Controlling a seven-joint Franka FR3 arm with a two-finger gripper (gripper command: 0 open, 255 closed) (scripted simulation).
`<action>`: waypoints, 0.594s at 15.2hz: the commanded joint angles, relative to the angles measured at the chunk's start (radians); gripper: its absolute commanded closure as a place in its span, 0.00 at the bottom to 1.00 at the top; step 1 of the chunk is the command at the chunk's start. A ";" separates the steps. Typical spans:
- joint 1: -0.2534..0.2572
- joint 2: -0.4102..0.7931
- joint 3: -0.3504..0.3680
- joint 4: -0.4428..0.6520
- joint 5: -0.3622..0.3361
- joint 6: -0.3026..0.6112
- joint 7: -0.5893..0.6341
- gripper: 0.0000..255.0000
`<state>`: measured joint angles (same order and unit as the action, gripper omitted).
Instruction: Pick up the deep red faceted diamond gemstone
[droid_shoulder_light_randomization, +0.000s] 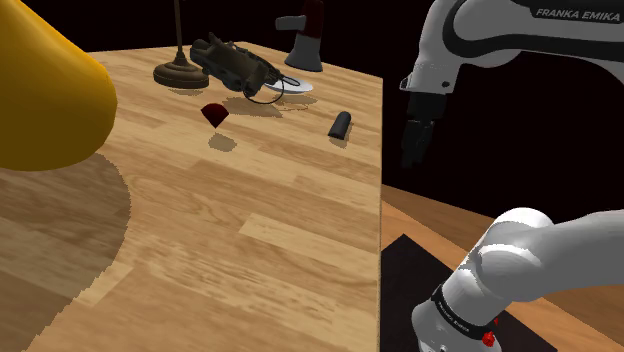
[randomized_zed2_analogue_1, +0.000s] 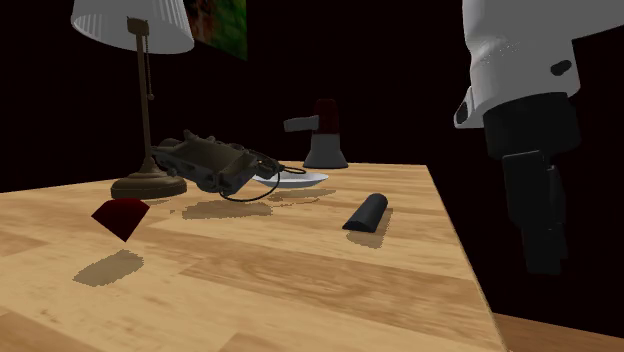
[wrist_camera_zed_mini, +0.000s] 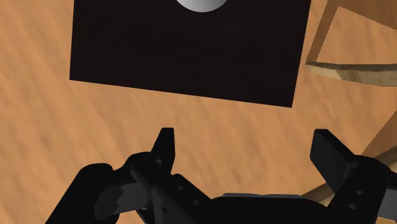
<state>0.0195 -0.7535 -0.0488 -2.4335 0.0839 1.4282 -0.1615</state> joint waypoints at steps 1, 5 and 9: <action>0.000 0.000 0.000 0.000 0.000 0.000 0.000 0.00; 0.028 0.089 0.074 0.071 0.052 0.055 0.083 0.00; 0.050 0.188 0.142 0.160 0.085 0.104 0.166 0.00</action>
<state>0.0639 -0.5959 0.0767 -2.3000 0.1350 1.4885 -0.0137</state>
